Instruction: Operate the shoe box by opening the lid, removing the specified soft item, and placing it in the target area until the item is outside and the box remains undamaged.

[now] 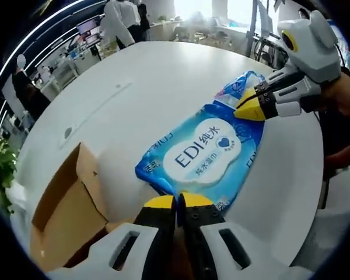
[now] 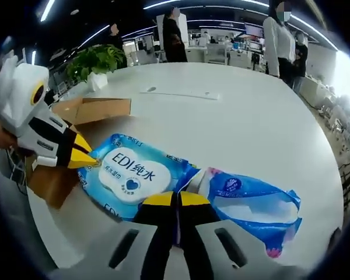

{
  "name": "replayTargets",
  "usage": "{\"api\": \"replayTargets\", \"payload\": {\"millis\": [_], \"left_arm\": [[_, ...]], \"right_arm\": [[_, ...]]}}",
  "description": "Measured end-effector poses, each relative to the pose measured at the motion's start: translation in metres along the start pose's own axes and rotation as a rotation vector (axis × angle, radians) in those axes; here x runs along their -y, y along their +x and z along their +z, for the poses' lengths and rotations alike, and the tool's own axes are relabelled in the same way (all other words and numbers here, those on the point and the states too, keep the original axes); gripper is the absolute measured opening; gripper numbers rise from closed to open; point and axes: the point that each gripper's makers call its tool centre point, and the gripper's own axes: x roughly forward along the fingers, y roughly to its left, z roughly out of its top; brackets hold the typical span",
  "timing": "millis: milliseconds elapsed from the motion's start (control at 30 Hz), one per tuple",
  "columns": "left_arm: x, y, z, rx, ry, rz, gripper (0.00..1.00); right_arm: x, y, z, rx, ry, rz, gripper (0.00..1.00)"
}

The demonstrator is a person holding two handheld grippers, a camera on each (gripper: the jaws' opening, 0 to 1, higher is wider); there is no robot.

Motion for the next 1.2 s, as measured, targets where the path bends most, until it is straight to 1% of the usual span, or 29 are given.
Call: {"api": "replayTargets", "payload": {"millis": [133, 200, 333, 467, 600, 633, 833, 967, 1067, 1133, 1200], "left_arm": [[0.002, -0.001, -0.002, 0.001, 0.034, 0.005, 0.02], [0.001, -0.002, -0.001, 0.004, 0.026, 0.006, 0.03], [0.001, -0.006, -0.001, 0.015, 0.010, 0.011, 0.04], [-0.001, -0.013, 0.000, 0.032, 0.003, 0.017, 0.05], [-0.004, -0.024, 0.003, 0.064, -0.022, 0.018, 0.03], [-0.003, -0.027, 0.006, 0.079, -0.045, 0.007, 0.02], [-0.001, -0.040, 0.012, 0.115, -0.051, 0.005, 0.04], [0.000, -0.049, 0.013, 0.129, -0.065, -0.002, 0.05], [0.003, -0.057, 0.011, 0.139, -0.089, -0.032, 0.09], [0.003, -0.065, 0.009, 0.143, -0.090, -0.033, 0.10], [0.002, -0.071, 0.007, 0.150, -0.091, -0.033, 0.11]], "right_arm": [[-0.001, 0.000, -0.001, -0.004, -0.021, -0.002, 0.01], [-0.001, -0.001, -0.002, -0.011, -0.045, -0.005, 0.01], [0.000, -0.002, -0.001, -0.009, -0.066, -0.009, 0.02], [0.001, -0.006, 0.001, -0.006, -0.059, -0.014, 0.02], [0.003, -0.013, 0.005, 0.003, -0.052, -0.021, 0.00], [0.002, -0.015, 0.006, 0.008, -0.050, -0.018, 0.00], [-0.002, -0.024, 0.012, 0.013, -0.057, -0.019, 0.00], [-0.008, -0.034, 0.016, 0.018, -0.060, -0.006, 0.00], [-0.015, -0.043, 0.021, 0.018, -0.061, 0.010, 0.02], [-0.022, -0.051, 0.026, 0.033, -0.062, 0.031, 0.03], [-0.026, -0.056, 0.028, 0.034, -0.079, 0.037, 0.05]]}}
